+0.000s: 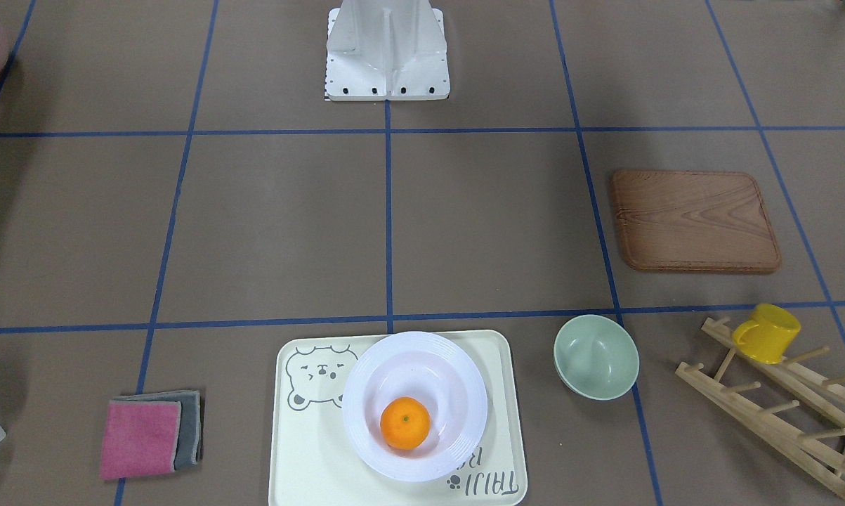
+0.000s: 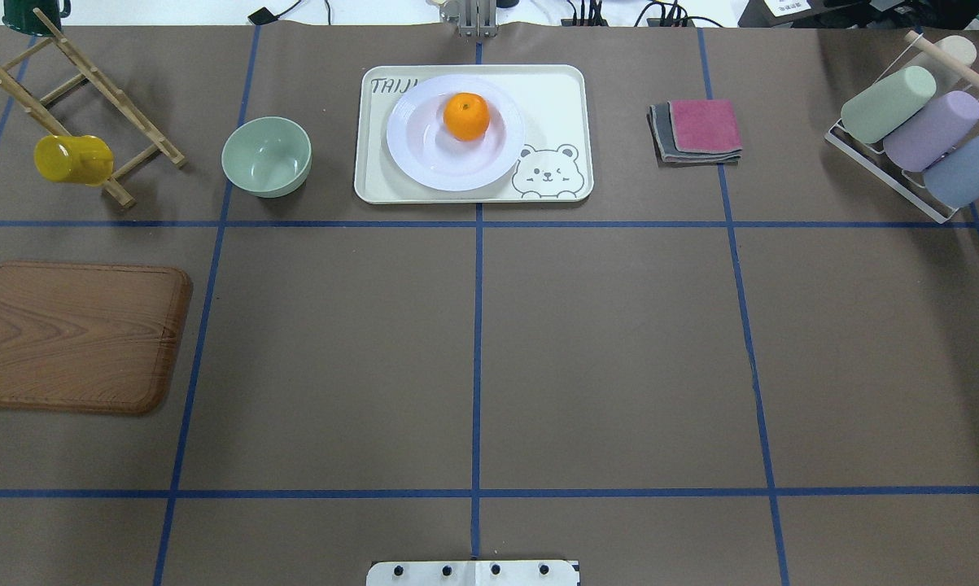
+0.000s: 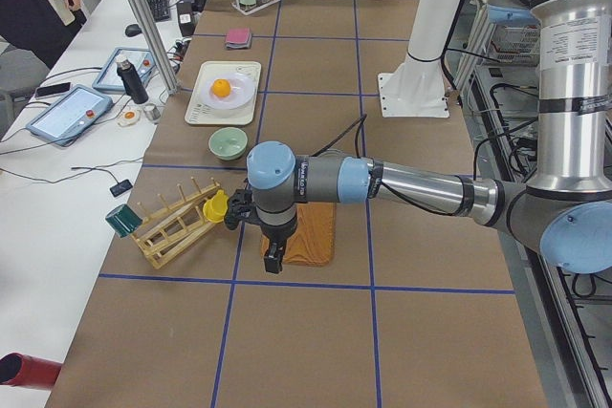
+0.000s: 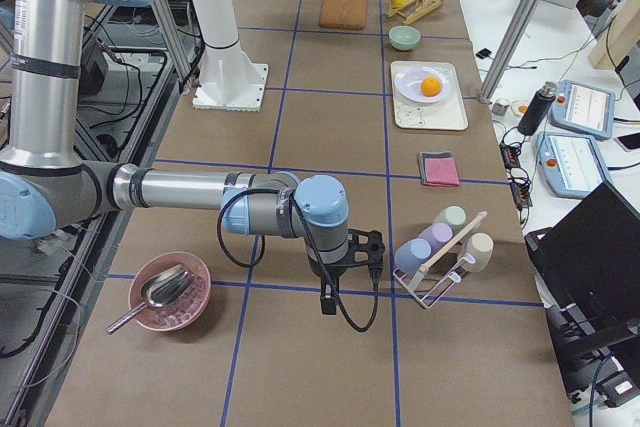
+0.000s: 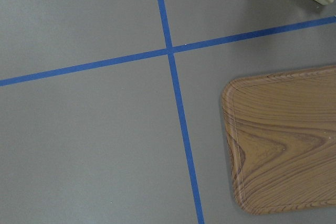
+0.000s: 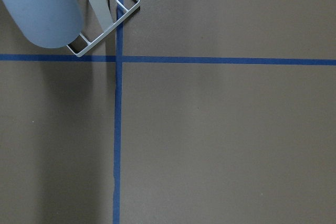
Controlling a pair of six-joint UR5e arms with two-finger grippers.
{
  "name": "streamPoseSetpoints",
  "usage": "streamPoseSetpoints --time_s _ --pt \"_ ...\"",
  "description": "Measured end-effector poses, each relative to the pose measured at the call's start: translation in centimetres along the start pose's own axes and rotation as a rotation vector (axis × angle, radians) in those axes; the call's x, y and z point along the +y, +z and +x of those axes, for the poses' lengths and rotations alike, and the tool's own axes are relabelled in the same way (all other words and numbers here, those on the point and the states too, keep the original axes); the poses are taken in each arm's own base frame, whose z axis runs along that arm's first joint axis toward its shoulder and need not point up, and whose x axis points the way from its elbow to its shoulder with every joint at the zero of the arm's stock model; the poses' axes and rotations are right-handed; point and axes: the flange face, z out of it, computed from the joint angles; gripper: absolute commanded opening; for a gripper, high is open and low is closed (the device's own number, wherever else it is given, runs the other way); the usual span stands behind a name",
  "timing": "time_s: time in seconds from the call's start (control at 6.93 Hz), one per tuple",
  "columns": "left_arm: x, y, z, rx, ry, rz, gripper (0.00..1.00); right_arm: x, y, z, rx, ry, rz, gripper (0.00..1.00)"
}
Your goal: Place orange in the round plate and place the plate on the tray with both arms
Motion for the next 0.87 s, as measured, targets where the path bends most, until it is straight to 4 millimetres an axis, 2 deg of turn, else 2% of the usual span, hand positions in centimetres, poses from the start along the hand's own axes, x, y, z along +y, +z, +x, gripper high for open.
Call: streamPoseSetpoints --time_s 0.87 --pt "0.77 0.47 -0.26 0.004 -0.008 -0.010 0.99 -0.21 -0.10 -0.24 -0.012 0.011 0.004 1.00"
